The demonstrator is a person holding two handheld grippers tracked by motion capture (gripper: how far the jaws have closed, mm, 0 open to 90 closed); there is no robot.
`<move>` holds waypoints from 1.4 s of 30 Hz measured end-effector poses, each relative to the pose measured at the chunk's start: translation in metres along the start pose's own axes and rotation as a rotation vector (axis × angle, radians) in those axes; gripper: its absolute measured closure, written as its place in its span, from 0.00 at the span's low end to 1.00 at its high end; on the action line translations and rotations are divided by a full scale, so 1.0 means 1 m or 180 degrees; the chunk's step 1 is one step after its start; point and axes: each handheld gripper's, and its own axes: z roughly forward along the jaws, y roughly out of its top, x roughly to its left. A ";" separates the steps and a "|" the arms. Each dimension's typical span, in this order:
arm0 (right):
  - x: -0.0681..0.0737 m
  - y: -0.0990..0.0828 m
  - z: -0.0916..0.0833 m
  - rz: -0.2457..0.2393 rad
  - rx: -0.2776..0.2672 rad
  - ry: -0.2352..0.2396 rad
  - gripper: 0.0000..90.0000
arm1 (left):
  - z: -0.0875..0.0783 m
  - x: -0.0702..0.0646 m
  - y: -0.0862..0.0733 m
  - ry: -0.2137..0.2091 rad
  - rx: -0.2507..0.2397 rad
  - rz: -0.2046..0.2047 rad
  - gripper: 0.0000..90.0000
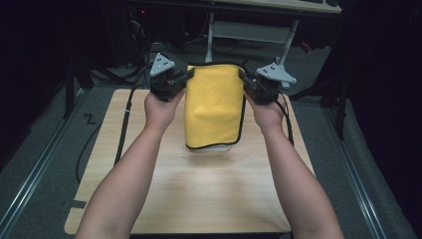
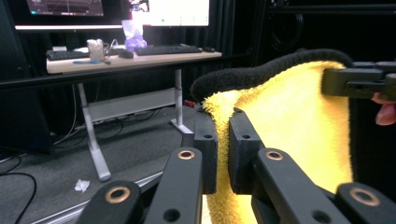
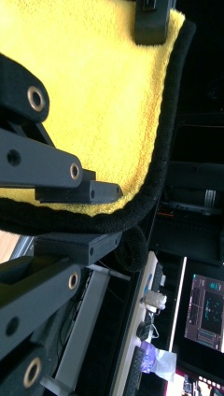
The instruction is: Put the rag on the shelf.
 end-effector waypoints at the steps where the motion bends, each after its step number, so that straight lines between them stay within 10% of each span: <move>1: 0.000 -0.001 0.001 -0.0018 0.0000 -0.0004 0.87 | 0.003 0.002 -0.002 0.0019 0.0023 0.0005 0.93; 8: -0.002 -0.020 0.026 -0.0194 0.0329 -0.0012 0.87 | 0.027 0.017 -0.029 0.0103 0.0390 -0.0057 0.93; 26: -0.011 -0.090 0.049 -0.0246 0.0975 0.0212 0.88 | 0.043 0.035 -0.103 -0.0164 0.0975 -0.0516 0.94; 42: -0.025 -0.121 0.045 0.0206 0.1109 0.0178 1.00 | 0.036 0.042 -0.136 -0.0268 0.1128 -0.0798 0.94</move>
